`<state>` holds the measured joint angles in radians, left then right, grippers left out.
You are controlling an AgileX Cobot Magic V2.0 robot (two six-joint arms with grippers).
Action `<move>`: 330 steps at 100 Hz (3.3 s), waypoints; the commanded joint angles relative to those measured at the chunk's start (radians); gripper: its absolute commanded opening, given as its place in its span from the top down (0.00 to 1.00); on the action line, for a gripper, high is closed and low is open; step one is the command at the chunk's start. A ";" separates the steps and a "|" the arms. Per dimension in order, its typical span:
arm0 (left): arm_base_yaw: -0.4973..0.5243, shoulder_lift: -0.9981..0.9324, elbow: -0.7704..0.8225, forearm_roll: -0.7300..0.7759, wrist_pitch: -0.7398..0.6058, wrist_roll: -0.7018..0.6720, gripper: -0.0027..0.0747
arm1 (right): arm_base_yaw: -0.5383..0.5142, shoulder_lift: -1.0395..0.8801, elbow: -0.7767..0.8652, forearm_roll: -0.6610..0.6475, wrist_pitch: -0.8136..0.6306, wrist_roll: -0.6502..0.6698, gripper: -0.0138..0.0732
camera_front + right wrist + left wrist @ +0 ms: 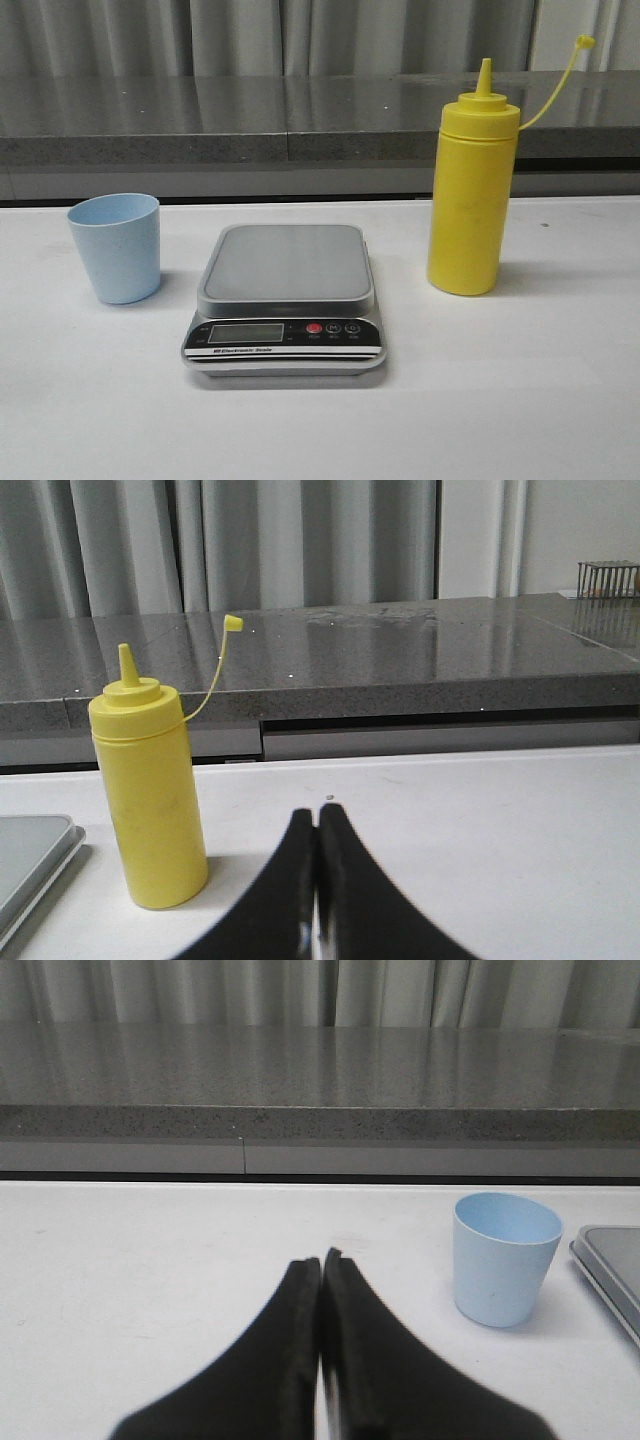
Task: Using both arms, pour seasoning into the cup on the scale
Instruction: 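Move the left gripper toward the light blue cup, then grasp the light blue cup by its rim with the left gripper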
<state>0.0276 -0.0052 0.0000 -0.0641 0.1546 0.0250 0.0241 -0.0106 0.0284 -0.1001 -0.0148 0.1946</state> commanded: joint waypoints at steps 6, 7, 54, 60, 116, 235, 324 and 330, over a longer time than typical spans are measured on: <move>0.002 -0.030 0.041 -0.001 -0.071 0.001 0.99 | -0.006 -0.021 -0.018 0.002 -0.081 -0.004 0.92; 0.002 -0.030 0.041 -0.001 -0.071 0.001 0.99 | -0.006 -0.021 -0.018 0.002 -0.081 -0.004 0.92; 0.002 -0.030 0.012 -0.006 -0.141 0.001 0.99 | -0.006 -0.021 -0.018 0.002 -0.081 -0.004 0.92; 0.002 -0.028 -0.015 -0.006 -0.131 0.001 0.99 | -0.006 -0.021 -0.018 0.002 -0.081 -0.004 0.92; -0.001 0.340 -0.435 -0.034 0.266 0.001 0.98 | -0.006 -0.021 -0.018 0.002 -0.081 -0.004 0.92; -0.191 1.561 -1.218 -0.185 0.491 0.161 0.40 | -0.006 -0.021 -0.018 0.002 -0.081 -0.004 0.92; -0.142 1.862 -1.377 -0.177 0.529 0.148 0.40 | -0.006 -0.021 -0.018 0.002 -0.081 -0.004 0.92; -0.142 1.864 -1.377 -0.177 0.530 0.148 0.43 | -0.006 -0.021 -0.018 0.002 -0.081 -0.004 0.92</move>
<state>-0.1148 1.9017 -1.3467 -0.2282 0.7070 0.1822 0.0241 -0.0106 0.0284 -0.1001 -0.0148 0.1946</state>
